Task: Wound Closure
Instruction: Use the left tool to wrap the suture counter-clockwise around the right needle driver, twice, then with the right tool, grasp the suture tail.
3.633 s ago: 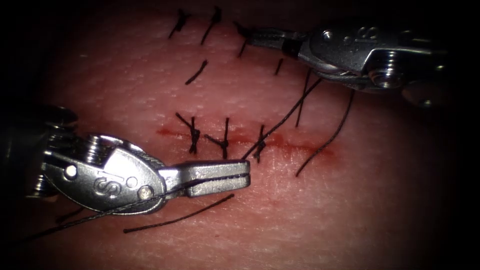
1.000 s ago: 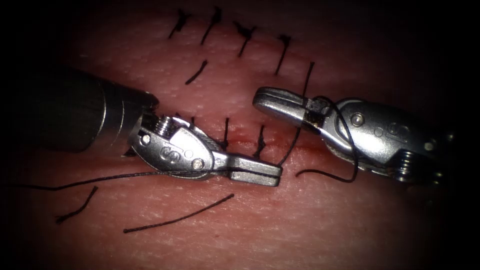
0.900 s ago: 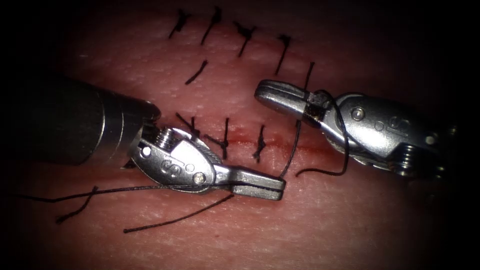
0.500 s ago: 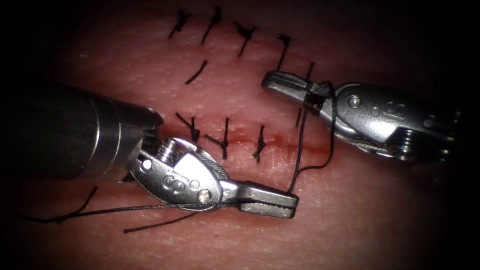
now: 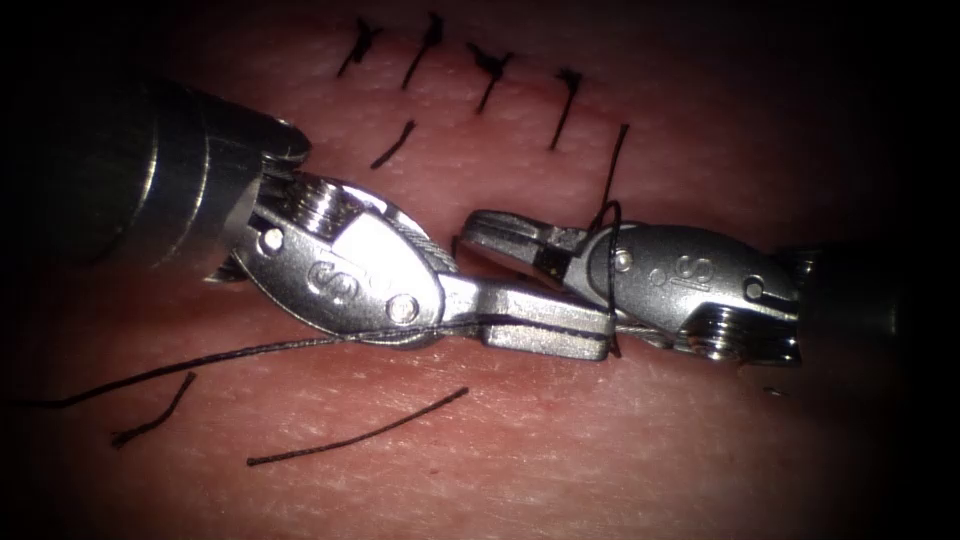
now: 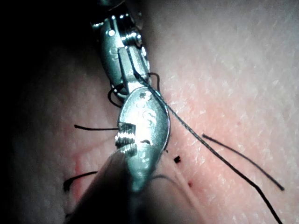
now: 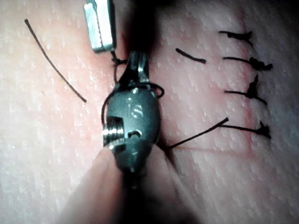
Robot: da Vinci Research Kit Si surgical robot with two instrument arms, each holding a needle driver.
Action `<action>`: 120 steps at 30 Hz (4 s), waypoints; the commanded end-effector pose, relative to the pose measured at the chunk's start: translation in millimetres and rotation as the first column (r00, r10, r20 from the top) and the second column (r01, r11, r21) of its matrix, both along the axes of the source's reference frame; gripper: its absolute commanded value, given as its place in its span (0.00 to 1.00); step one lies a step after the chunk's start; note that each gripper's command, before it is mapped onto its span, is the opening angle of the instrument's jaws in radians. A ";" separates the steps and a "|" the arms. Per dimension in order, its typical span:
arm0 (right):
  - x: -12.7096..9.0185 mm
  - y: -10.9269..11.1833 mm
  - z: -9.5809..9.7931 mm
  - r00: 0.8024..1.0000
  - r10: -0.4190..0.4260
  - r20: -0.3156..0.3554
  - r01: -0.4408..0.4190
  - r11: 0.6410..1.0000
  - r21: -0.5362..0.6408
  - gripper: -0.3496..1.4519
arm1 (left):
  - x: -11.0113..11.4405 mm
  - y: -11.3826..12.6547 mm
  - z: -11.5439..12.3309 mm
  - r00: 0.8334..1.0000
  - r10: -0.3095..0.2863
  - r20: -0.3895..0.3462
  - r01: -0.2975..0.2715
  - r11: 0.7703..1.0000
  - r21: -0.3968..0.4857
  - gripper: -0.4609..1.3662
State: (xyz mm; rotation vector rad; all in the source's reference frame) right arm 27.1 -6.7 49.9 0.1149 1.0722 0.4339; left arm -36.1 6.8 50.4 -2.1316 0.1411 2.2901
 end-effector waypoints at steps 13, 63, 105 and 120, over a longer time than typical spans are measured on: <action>0.0 -3.0 0.9 0.989 -0.120 -0.089 0.121 0.993 0.006 0.00 | 0.4 5.4 5.2 1.000 0.008 0.018 -0.009 0.999 0.036 0.06; -5.8 -0.2 -1.7 0.827 0.426 -0.367 -0.425 0.901 0.088 0.00 | 0.3 -3.3 14.9 0.997 -0.071 0.002 0.071 0.997 -0.001 0.06; -3.9 0.0 0.3 0.709 0.704 0.028 -0.696 0.693 0.187 0.84 | -0.2 -6.1 13.8 0.996 -0.085 -0.015 0.085 0.996 -0.027 0.06; -6.9 -1.0 1.4 0.596 0.793 0.123 -0.794 0.561 0.233 0.79 | 0.6 -5.9 14.5 0.990 -0.130 -0.051 0.128 0.991 -0.038 0.06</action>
